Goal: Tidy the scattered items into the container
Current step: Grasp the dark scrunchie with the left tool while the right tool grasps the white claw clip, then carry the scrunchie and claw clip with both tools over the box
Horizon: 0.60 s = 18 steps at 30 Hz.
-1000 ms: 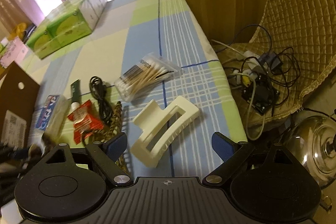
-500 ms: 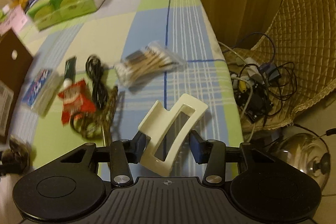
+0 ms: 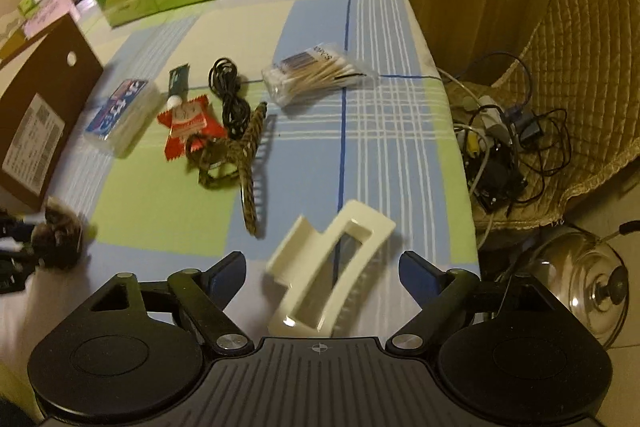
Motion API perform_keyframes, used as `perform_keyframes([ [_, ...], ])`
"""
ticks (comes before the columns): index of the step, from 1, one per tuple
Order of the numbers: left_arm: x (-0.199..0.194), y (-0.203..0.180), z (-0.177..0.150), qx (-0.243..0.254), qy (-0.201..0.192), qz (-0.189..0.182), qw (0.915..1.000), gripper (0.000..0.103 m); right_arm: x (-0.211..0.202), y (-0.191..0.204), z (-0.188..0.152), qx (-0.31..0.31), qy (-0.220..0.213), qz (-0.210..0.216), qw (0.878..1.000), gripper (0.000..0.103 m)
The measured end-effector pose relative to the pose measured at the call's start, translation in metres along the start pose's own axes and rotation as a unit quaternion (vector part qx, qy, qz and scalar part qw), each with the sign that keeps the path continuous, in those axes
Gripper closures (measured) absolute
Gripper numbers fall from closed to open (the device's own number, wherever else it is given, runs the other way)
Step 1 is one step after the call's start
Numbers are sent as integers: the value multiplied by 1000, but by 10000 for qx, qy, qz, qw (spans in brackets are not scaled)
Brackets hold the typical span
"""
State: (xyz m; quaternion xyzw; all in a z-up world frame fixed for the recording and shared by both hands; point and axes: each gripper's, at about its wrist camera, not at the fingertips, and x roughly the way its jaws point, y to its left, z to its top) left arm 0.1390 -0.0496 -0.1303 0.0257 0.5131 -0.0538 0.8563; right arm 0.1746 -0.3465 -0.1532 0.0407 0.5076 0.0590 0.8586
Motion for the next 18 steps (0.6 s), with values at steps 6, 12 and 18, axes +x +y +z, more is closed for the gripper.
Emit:
perform_keyframes([
  [6,-1,-6,-5,210,-57,31,9998,84,8,9,1,-278,75,-328,9990,56],
  [12,-18,-4,-15,235,-96,-42,9997,85,-1,14,-12,-222,222,-214,9993,56],
  [18,-54,6,-18,205,-342,-98,9992,85,-27,27,-18,-50,130,76,9999,56],
])
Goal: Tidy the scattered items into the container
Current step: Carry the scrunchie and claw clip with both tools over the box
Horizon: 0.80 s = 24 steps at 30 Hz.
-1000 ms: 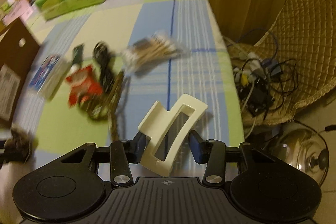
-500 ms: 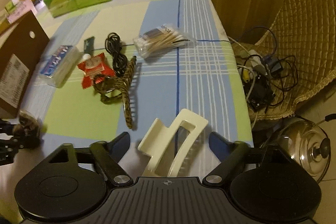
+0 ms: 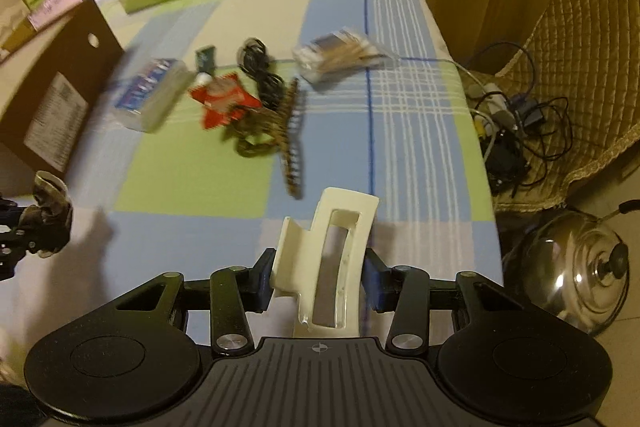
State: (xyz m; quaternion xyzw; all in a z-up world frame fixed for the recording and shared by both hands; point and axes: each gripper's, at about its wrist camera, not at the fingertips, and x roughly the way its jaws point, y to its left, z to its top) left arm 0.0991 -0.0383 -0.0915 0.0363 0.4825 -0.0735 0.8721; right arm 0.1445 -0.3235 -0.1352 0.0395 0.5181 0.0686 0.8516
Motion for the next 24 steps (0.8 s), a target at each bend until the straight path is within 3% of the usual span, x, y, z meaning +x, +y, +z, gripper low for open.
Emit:
perform_keyframes([
  [12,-83,39,3,-174,-729,212,9970,85,-48,80,26,-310,-640,814,9941,56],
  [24,-144,114,-18,-507,-1015,701,9911,85,-54,183,54,-987,-963,1501,9790,56],
])
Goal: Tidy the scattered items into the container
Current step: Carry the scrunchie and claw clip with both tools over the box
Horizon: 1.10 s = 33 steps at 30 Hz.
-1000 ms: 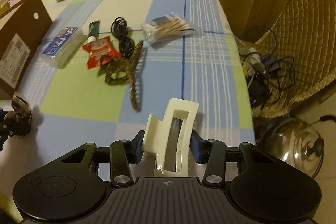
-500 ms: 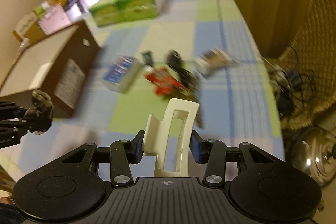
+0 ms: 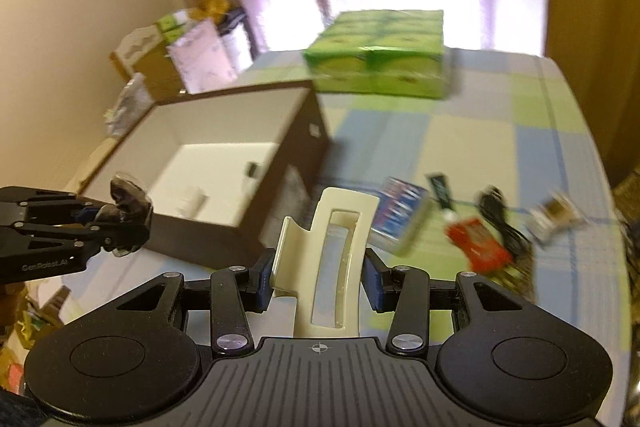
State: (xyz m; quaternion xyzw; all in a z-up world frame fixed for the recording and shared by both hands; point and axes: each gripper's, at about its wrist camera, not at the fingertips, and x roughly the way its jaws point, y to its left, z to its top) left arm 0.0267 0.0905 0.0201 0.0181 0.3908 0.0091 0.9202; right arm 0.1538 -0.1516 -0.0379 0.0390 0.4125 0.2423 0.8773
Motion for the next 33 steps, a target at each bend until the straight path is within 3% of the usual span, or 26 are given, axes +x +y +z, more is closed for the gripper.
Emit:
perform_keyframes([
  [13,-7,106,14,-27,23,637,9980,85,76,82,56,-588,-127,332,9976,56],
  [27,37,174,17,-207,778,492,9955,85,156,124,76,-715,392,246,9964,56],
  [33,68,191,13,-298,1401,273,9893,85,193,128,76,-723,844,229,9935,56],
])
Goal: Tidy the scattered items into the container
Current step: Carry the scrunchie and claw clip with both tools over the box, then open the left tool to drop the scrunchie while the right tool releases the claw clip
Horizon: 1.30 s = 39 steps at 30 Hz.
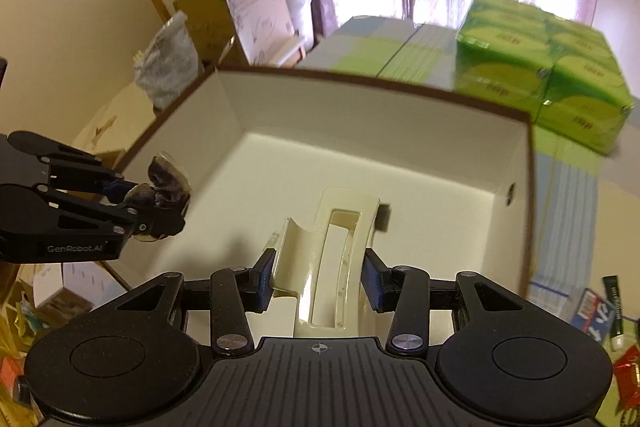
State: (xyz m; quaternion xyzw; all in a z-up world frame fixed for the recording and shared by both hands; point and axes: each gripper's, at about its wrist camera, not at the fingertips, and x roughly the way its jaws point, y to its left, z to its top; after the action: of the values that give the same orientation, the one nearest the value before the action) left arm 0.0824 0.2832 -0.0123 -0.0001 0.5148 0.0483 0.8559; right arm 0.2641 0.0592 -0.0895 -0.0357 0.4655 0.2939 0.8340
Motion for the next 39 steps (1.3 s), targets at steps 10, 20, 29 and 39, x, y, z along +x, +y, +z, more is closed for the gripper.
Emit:
perform_keyframes([
  [10,52,13,2,141,1082,-393,9932,82,41,-5,3,36,671,-69,9977,56],
  [20,59,12,7,79,1097,-540,9925,62,58,-5,1,32,1111,-69,9938,56],
  [29,58,13,6,94,1044,-466,9934,55,61,-5,1,-10,1253,-6,9921,56],
  [39,53,9,3,129,992,-398,9942,52,40,-1,-1,-319,1102,-107,9933,6],
])
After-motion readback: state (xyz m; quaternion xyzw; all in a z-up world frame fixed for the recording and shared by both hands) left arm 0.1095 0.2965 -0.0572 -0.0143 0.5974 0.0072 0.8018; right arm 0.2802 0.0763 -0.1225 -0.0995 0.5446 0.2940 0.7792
